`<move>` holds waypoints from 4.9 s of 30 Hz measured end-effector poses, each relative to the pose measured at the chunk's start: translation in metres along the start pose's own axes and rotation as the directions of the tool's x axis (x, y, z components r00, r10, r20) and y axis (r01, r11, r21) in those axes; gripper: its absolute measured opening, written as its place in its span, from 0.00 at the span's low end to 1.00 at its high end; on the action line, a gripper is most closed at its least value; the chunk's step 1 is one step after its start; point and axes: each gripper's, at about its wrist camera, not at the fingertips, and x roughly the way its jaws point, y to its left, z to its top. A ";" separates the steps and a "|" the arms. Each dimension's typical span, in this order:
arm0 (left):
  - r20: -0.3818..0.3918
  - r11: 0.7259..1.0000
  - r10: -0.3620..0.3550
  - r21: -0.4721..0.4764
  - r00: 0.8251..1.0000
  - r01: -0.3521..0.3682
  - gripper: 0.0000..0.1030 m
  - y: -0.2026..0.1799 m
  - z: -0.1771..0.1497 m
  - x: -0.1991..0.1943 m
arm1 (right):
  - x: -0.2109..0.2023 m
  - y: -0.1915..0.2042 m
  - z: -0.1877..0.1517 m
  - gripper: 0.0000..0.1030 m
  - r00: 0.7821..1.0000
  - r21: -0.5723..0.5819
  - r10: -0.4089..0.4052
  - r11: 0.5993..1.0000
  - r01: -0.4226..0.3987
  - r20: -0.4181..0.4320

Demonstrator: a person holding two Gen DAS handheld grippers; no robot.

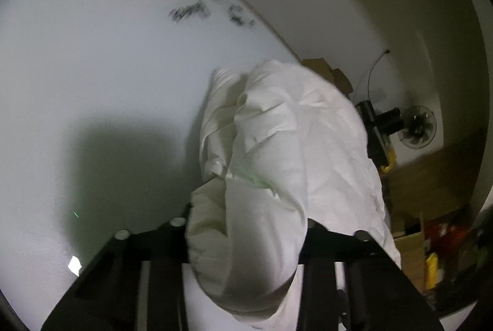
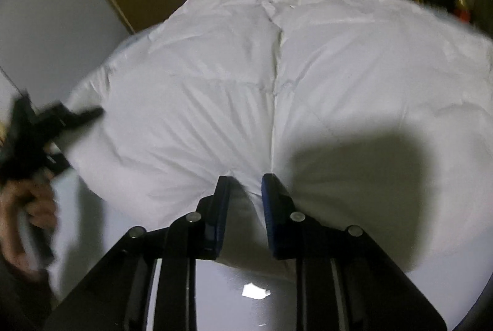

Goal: Fold large clothes

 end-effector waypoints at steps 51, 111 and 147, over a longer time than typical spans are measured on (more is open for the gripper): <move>-0.039 0.443 -0.069 0.894 0.997 0.066 1.00 -0.369 -0.339 0.041 | -0.232 -0.280 -0.172 0.73 0.938 0.652 -0.065 0.735 -0.186 0.341; -0.007 0.832 -0.116 0.546 0.993 0.101 1.00 -0.162 -0.158 -0.120 | -0.228 -0.107 0.124 0.76 0.923 0.139 -0.148 0.985 0.104 0.355; -0.034 0.748 0.197 0.652 0.980 -0.128 1.00 -0.320 -0.087 0.221 | -0.079 -0.222 0.067 0.76 0.939 0.159 -0.260 0.961 0.228 0.226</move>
